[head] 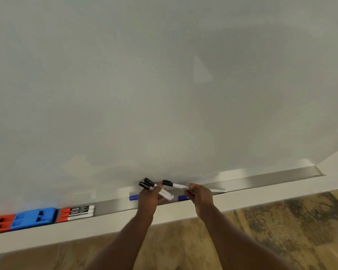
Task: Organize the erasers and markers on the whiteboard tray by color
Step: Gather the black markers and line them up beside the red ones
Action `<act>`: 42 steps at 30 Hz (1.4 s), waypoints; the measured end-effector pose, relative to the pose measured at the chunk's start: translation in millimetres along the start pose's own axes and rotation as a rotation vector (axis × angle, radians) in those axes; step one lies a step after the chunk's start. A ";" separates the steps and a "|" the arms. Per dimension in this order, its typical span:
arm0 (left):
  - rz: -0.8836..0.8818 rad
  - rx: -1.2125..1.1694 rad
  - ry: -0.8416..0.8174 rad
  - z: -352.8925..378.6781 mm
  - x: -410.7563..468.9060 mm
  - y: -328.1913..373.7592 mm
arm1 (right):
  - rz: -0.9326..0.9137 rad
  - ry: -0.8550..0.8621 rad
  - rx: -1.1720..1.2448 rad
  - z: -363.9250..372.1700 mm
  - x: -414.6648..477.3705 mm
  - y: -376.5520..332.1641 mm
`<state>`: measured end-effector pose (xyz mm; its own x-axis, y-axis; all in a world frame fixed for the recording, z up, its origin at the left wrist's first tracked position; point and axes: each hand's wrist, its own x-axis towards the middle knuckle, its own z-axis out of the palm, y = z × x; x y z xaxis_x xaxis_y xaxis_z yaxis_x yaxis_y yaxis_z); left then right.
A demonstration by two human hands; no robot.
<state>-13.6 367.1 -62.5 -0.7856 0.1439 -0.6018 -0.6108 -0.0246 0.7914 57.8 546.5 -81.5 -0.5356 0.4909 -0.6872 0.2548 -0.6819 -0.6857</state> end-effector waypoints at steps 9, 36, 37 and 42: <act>0.054 -0.190 -0.027 -40.0 -23.3 28.4 | 0.017 -0.211 -0.005 72.2 -49.5 29.4; -0.037 -0.330 0.187 -194.8 -7.0 42.9 | 0.047 -0.255 -0.254 175.2 -79.2 122.8; -0.048 -0.357 0.204 -201.6 -3.1 44.1 | 0.028 -0.231 -0.284 173.4 -76.3 122.5; -0.122 -0.213 0.129 -225.5 22.4 44.2 | -0.072 -0.140 -0.461 173.7 -62.5 125.9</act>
<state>-80.5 146.1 -65.2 -0.7029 0.0321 -0.7105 -0.6978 -0.2242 0.6803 -16.6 335.7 -83.1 -0.6599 0.4285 -0.6172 0.5267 -0.3221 -0.7867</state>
